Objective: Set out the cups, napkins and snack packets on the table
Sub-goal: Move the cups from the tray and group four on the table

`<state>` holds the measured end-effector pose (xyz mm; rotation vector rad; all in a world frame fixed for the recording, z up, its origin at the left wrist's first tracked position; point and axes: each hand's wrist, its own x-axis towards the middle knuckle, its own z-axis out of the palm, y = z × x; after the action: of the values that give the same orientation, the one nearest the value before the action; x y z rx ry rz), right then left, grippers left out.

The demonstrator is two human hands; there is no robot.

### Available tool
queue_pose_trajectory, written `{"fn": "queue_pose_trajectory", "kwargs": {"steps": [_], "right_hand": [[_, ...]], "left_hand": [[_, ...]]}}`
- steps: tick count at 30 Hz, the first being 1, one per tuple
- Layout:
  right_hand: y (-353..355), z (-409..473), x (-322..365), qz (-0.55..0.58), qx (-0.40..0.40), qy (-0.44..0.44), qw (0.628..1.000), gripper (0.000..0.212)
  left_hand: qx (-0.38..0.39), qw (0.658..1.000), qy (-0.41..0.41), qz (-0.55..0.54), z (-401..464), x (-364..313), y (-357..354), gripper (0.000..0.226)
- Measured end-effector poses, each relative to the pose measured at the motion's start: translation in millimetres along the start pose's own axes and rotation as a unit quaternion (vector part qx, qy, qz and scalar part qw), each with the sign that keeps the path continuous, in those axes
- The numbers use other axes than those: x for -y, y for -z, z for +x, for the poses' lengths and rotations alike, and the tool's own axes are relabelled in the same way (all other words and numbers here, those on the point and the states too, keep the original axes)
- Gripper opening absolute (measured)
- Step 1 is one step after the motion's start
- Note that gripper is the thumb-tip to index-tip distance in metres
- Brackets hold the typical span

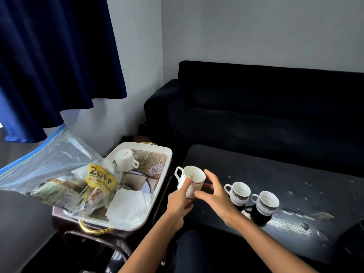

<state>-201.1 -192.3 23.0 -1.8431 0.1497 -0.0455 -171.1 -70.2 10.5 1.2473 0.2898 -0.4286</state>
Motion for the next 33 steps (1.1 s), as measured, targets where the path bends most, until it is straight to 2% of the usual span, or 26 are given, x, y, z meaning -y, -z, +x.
{"fn": "queue_pose_trajectory", "kwargs": {"steps": [3,7,10,16,20,21,23,25,29,33], "right_hand": [[-6,-5,-5,-0.005,-0.037,0.02,0.999,0.076],[-4,-5,-17,-0.002,-0.131,0.029,0.991,0.056],[7,-7,-30,0.004,-0.157,0.009,0.988,0.049],[35,-18,-62,0.005,-0.154,-0.018,0.988,0.066],[47,-23,-79,-0.007,-0.178,-0.032,0.984,0.067],[49,-24,-83,-0.009,-0.183,-0.033,0.982,0.067],[51,-24,-89,-0.013,-0.192,-0.042,0.98,0.068],[53,-22,-95,-0.016,-0.198,-0.05,0.979,0.069],[56,-21,-104,-0.038,-0.184,-0.049,0.981,0.07],[59,-17,-109,-0.048,-0.171,-0.046,0.983,0.069]], "left_hand": [[0.034,0.999,0.012,0.02,-3,9,-8,0.041],[0.072,0.995,0.008,0.072,-8,20,-16,0.04],[0.112,0.985,0.015,0.13,-14,27,-21,0.038],[0.158,0.967,0.052,0.194,-19,36,-29,0.035],[0.161,0.963,0.068,0.204,-13,41,-28,0.019],[0.16,0.964,0.065,0.204,-12,42,-27,0.023],[0.151,0.966,0.06,0.201,-11,43,-26,0.05],[0.147,0.967,0.059,0.198,-12,43,-25,0.063],[0.151,0.968,0.058,0.19,-11,43,-24,0.067],[0.144,0.97,0.056,0.189,-11,42,-22,0.06]]}}
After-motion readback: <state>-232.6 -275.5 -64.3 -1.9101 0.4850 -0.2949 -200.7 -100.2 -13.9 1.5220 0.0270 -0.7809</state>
